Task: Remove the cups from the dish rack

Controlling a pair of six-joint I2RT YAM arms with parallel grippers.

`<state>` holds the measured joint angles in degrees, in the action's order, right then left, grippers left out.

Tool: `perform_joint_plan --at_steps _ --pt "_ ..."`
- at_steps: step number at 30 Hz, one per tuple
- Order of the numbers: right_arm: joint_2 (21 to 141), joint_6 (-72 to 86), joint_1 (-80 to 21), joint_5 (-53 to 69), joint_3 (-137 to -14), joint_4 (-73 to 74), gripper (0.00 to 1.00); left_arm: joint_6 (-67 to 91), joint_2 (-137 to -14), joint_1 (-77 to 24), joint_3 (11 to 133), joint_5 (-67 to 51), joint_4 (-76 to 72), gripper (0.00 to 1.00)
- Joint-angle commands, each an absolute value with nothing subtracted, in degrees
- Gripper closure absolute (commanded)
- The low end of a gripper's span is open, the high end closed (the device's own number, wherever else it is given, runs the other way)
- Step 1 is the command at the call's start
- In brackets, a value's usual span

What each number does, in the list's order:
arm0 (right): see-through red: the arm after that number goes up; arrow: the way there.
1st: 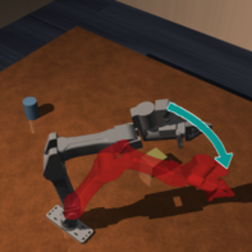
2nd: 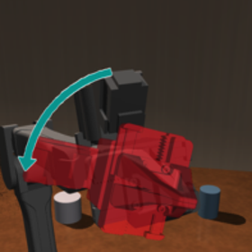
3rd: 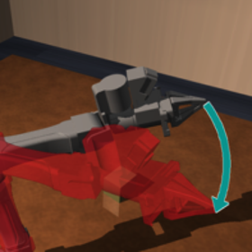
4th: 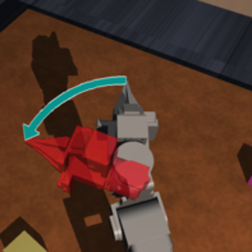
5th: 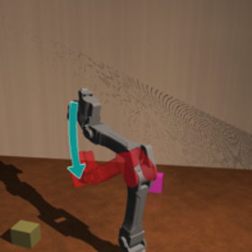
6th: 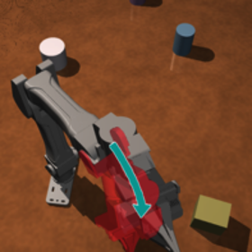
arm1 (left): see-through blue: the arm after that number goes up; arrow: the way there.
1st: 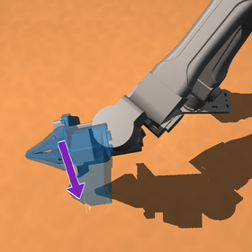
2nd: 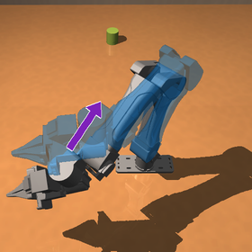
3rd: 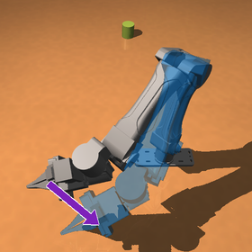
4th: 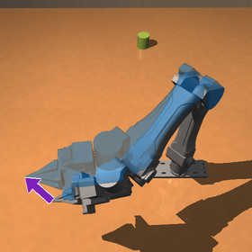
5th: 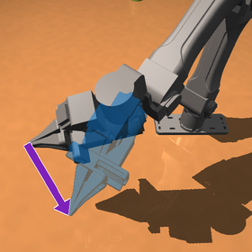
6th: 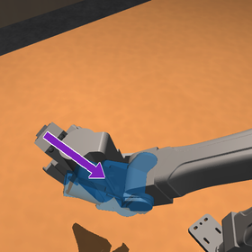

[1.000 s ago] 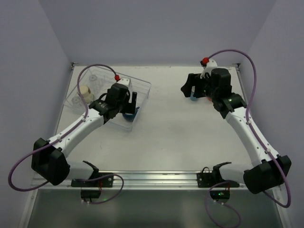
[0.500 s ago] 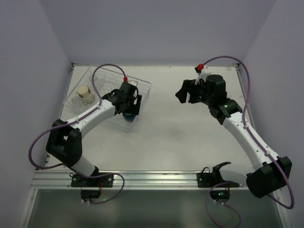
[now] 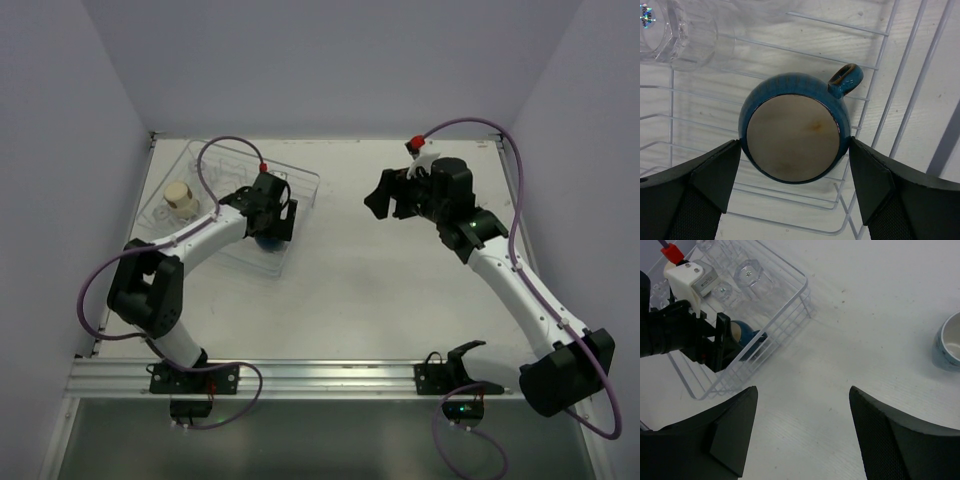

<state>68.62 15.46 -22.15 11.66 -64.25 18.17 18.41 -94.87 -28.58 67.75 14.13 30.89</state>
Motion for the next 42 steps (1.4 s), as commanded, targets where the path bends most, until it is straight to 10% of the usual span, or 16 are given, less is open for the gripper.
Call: perform_joint_plan --at_steps 1,15,26,42 --pt "68.0 15.8 -22.8 13.1 -64.4 15.4 0.24 18.8 -95.9 -26.8 68.6 13.5 30.0 0.06" --pt "67.8 15.7 -24.4 14.3 -64.5 14.9 0.23 17.4 -99.1 -22.1 68.6 8.2 27.2 0.00" --pt "64.2 20.9 -28.7 18.6 -61.7 9.3 0.25 19.2 -84.0 -21.4 64.2 14.0 25.3 0.31" --pt "65.5 54.1 -41.3 21.7 -42.8 -41.8 0.33 36.4 -49.1 -21.4 50.3 -9.6 7.5 0.34"
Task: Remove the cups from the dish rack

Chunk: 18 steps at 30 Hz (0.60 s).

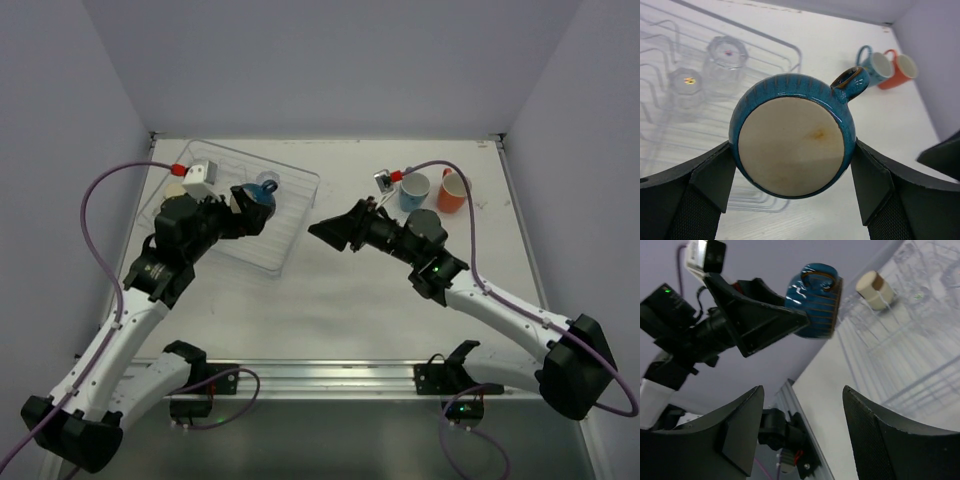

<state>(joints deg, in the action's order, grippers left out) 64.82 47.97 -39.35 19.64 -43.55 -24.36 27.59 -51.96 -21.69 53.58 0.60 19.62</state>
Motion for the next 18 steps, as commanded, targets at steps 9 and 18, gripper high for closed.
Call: perform_joint_plan --at_steps 9,18 --pt "68.1 56.1 -42.5 22.7 -41.3 -50.4 0.34 50.1 -44.0 -21.4 44.1 -26.9 -10.3 0.35" --pt "69.5 60.3 -42.5 24.2 -40.9 -53.5 0.41 58.0 -42.3 -21.4 39.8 -33.3 -21.3 0.36"
